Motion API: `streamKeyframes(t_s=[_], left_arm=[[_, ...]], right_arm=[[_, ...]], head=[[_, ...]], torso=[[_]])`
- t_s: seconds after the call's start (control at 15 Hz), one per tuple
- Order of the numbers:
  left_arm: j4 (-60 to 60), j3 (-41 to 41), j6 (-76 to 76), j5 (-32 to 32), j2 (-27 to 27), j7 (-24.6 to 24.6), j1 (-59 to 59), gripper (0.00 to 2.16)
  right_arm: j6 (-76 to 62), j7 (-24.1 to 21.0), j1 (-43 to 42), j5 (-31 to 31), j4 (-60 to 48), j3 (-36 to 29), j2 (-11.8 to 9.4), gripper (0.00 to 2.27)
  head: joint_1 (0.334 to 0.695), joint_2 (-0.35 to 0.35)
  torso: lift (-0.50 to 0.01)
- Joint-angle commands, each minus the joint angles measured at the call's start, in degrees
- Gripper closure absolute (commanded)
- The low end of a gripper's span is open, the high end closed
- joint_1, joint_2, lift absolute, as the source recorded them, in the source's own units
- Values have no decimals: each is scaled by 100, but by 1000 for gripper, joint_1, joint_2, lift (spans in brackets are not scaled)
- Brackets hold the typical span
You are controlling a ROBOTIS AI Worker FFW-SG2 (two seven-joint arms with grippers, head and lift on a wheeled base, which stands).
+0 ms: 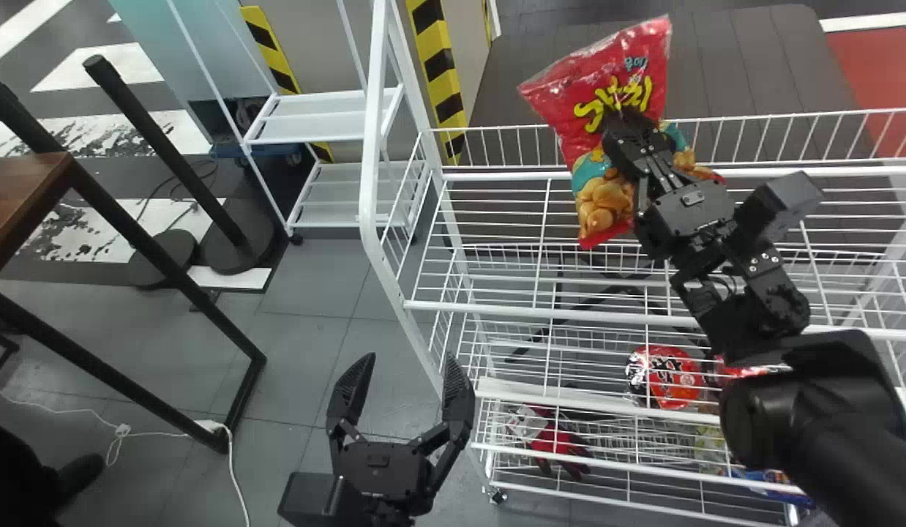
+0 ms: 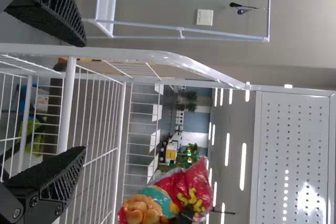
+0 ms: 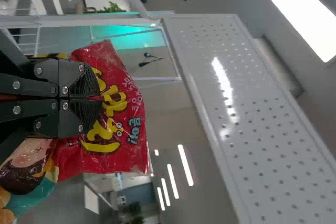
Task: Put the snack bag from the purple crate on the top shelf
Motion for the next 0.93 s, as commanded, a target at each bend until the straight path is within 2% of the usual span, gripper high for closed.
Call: streamKeyframes(t_s=[0.0,0.27,0.33,0.53,0.6,0.87], left_arm=[[4,-6,0,-10,-2,0,0,117],[-13,-15,0,-10,15,0,9,117],[-22,-6,0,-10,24,0,18,117],[-40,-6,-18,-2,42,9,35,117],[-48,-6,-18,-2,42,9,35,117],[-75,-6,-18,7,68,26,35,117]], right_arm=[[592,204,-107,-259,45,-30,5,2027],[820,766,-124,-408,45,-21,5,2027],[908,837,-124,-408,45,-21,5,1966],[1312,942,-168,-435,37,-21,5,394],[1453,1056,-186,-444,37,-21,5,97],[1805,1382,-142,-646,-183,-39,5,49]], head=[[695,255],[695,262],[695,271],[695,282],[695,284],[695,303]], torso=[[0],[0],[0],[0],[0],[0]])
